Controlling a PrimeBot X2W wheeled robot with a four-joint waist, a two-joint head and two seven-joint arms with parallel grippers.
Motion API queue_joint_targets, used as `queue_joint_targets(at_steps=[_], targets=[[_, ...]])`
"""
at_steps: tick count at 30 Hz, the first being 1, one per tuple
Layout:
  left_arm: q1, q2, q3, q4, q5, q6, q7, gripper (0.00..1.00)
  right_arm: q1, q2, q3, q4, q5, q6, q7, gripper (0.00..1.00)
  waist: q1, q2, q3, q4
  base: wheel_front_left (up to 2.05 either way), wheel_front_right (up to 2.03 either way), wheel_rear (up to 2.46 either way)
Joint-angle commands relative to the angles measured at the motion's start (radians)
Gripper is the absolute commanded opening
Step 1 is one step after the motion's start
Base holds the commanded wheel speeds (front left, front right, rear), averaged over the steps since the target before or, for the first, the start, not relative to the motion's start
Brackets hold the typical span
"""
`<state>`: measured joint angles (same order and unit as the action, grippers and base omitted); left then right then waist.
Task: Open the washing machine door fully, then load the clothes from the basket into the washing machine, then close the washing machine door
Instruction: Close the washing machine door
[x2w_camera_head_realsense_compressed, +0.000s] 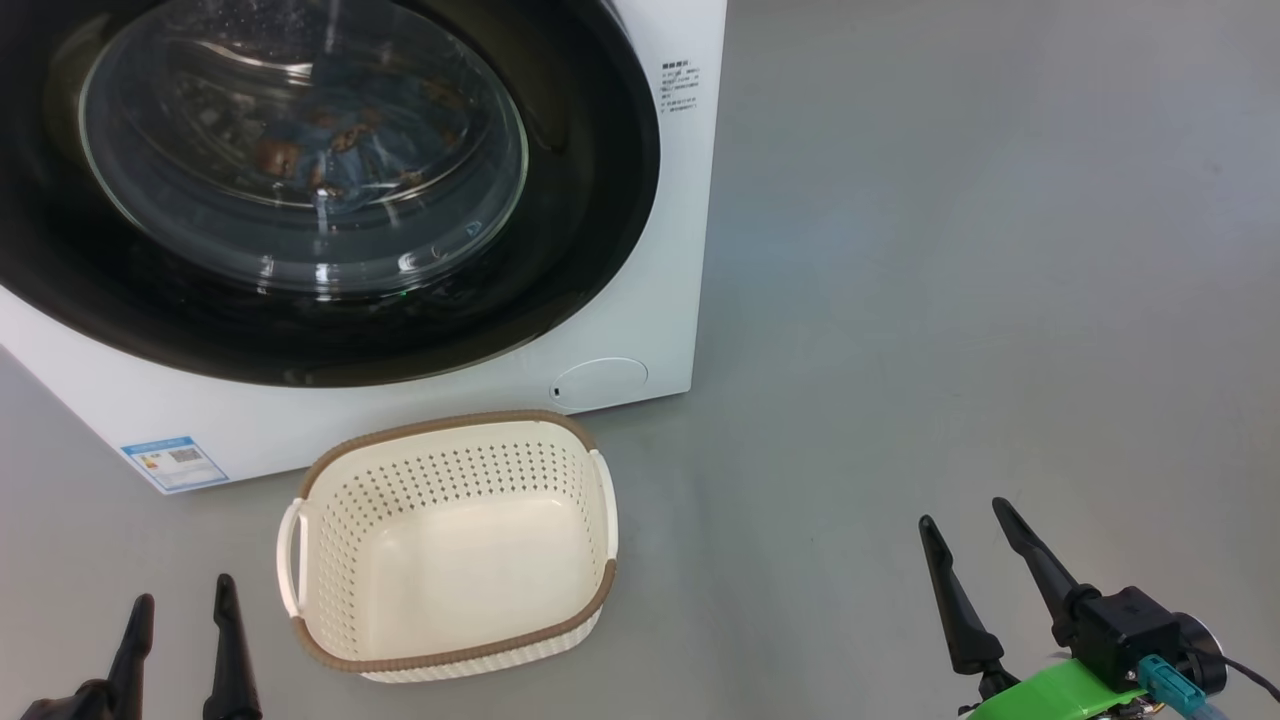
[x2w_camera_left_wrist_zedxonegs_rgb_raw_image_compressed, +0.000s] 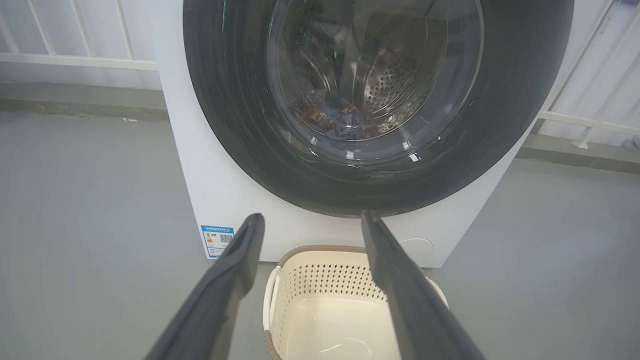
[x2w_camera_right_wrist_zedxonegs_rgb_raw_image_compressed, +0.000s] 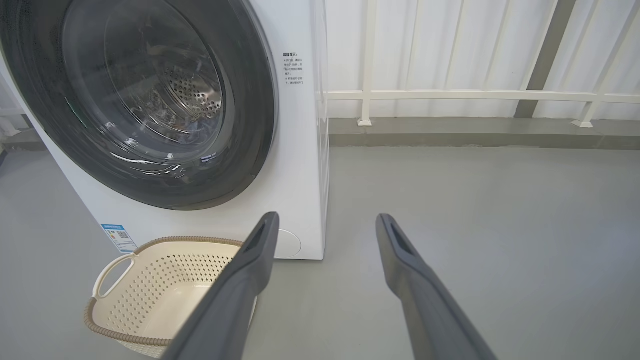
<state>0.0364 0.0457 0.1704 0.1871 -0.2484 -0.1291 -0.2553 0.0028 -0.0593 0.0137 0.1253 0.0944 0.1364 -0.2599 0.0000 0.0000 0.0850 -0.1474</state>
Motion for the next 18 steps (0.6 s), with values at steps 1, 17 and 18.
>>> queue_joint_targets(at_steps=[1, 17, 18], targets=[[-0.015, 0.012, 0.034, -0.030, 0.011, -0.002, -0.006, 1.00, -0.004, 0.000, 0.019, -0.026, -0.017, -0.006, -0.002, 1.00, 0.0000, 0.0000, 0.001, 0.000, 0.00, 0.00, 0.00], [-0.011, 0.016, 0.038, -0.026, 0.005, -0.002, -0.006, 1.00, -0.003, 0.000, 0.022, -0.024, -0.021, -0.006, -0.002, 1.00, 0.0000, 0.0000, -0.017, 0.008, 0.00, 0.00, 0.00], [-0.010, 0.015, 0.039, -0.026, 0.006, -0.002, -0.006, 1.00, -0.002, -0.001, 0.022, -0.024, -0.021, -0.006, -0.002, 1.00, 0.0000, 0.0000, -0.019, 0.009, 0.00, 0.00, 0.00]])
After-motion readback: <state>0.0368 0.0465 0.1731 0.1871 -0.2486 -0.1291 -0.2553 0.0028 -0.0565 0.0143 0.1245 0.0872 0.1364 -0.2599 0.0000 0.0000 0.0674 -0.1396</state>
